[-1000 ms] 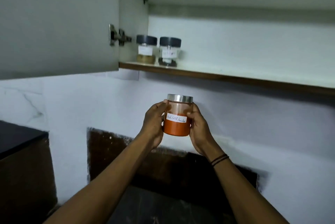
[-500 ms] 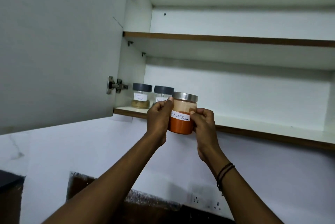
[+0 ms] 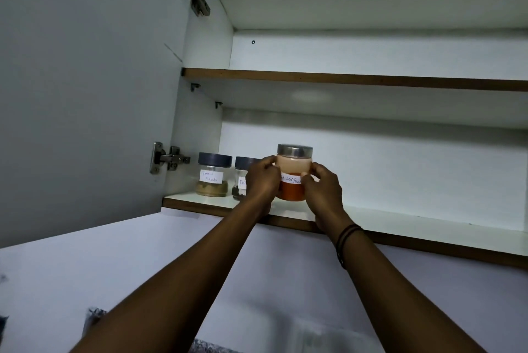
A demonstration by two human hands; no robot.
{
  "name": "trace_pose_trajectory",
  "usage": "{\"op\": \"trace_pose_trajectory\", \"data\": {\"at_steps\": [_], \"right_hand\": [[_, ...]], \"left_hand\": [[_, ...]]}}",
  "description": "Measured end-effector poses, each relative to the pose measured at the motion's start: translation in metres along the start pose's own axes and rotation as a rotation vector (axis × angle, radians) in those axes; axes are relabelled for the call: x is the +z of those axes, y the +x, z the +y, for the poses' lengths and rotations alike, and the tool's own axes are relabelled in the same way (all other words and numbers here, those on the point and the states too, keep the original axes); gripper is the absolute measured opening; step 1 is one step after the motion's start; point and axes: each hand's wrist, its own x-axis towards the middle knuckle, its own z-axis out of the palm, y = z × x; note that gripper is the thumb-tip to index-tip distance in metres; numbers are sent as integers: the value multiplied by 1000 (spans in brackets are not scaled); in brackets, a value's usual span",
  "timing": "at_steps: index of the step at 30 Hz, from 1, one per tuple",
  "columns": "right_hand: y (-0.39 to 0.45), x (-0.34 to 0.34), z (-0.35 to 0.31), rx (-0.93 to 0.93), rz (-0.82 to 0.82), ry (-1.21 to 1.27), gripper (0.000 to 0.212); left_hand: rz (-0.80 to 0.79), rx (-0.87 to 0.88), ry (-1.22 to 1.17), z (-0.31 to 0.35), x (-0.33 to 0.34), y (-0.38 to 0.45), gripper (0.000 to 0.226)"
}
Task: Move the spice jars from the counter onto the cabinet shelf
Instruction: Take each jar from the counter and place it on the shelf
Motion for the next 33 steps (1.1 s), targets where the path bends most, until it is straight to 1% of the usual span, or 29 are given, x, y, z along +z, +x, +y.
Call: {"op": "trace_pose_trajectory", "data": {"at_steps": [2, 5, 9, 12, 15, 17, 19, 20, 22, 25, 27, 30, 33], "right_hand": [[11, 4, 7, 34, -69, -75, 39], [21, 10, 14, 79, -149, -109, 43], [31, 14, 28, 154, -262, -102, 40], [33, 15, 31, 189, -293, -97, 34], [26, 12, 27, 130, -265, -197, 22], [16, 7, 22, 49, -170, -278, 16], [0, 1, 16, -50, -107, -291, 24], [-10, -2, 13, -80, -90, -274, 29], [-30, -7, 9, -91, -50, -177, 34], [-73, -18, 9, -79, -59, 39, 24], [-104, -25, 17, -74, -120, 73, 16], [-153, -31, 44, -21, -212, -29, 14], [-215, -30, 87, 135, -271, -66, 11]], "left_hand": [[-40, 4, 93, -6, 6, 8, 43], [-53, 25, 152, -16, 9, 16, 38], [-83, 22, 210, -28, 11, 21, 32], [-98, 40, 248, -31, 12, 19, 28], [-64, 57, 266, -31, 7, 11, 28], [-50, 113, 282, -30, 2, -1, 28], [-64, 177, 269, -29, -2, -14, 23], [-76, 205, 245, -30, -5, -22, 21], [-92, 255, 180, -32, -11, -39, 25], [-149, 304, 93, -39, -26, -75, 24], [-228, 256, 16, -52, -36, -102, 22], [-304, 115, -3, -89, -47, -146, 23], [-325, -49, 11, -146, -55, -196, 22]]}}
